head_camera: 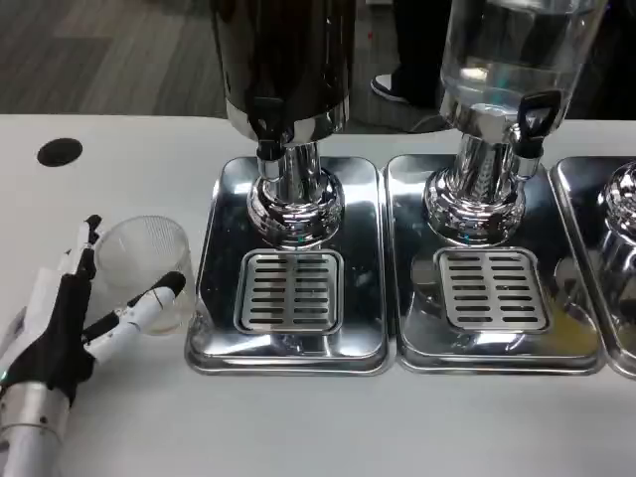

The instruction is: Grasp the cup under the faucet to collect the drink, then remove the cup.

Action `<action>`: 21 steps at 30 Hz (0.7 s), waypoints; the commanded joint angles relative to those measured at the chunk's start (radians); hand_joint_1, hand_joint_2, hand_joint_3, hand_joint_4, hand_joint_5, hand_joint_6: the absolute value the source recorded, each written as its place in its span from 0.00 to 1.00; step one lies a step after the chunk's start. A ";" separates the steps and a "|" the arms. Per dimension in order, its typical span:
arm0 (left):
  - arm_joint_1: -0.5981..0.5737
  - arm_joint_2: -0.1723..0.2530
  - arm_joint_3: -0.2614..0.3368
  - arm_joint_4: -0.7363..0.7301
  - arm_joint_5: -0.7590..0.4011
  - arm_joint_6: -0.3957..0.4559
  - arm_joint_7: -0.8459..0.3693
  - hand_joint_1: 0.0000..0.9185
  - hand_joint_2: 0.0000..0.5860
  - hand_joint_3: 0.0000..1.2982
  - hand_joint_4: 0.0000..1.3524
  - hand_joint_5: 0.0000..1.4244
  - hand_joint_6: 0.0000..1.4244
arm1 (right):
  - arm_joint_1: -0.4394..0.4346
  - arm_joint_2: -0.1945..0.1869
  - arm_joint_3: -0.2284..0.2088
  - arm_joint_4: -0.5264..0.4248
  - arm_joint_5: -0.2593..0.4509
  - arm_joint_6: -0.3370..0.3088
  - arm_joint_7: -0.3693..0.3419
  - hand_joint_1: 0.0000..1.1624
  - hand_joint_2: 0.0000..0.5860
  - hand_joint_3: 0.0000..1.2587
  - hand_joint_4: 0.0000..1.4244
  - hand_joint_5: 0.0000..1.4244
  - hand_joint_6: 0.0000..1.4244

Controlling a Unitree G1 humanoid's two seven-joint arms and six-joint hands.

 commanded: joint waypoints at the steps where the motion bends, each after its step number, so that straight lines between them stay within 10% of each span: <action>1: -0.017 -0.012 -0.022 0.014 0.006 0.004 0.011 0.31 0.19 0.00 0.00 0.00 0.00 | 0.008 0.003 -0.020 -0.014 0.021 -0.020 0.005 0.58 0.94 0.32 0.24 0.18 0.11; 21: 0.009 -0.002 -0.020 0.011 -0.009 -0.019 0.034 0.29 0.27 0.26 0.32 0.13 0.00 | 0.007 0.016 -0.025 -0.012 0.027 -0.033 0.014 0.58 0.94 0.32 0.24 0.18 0.11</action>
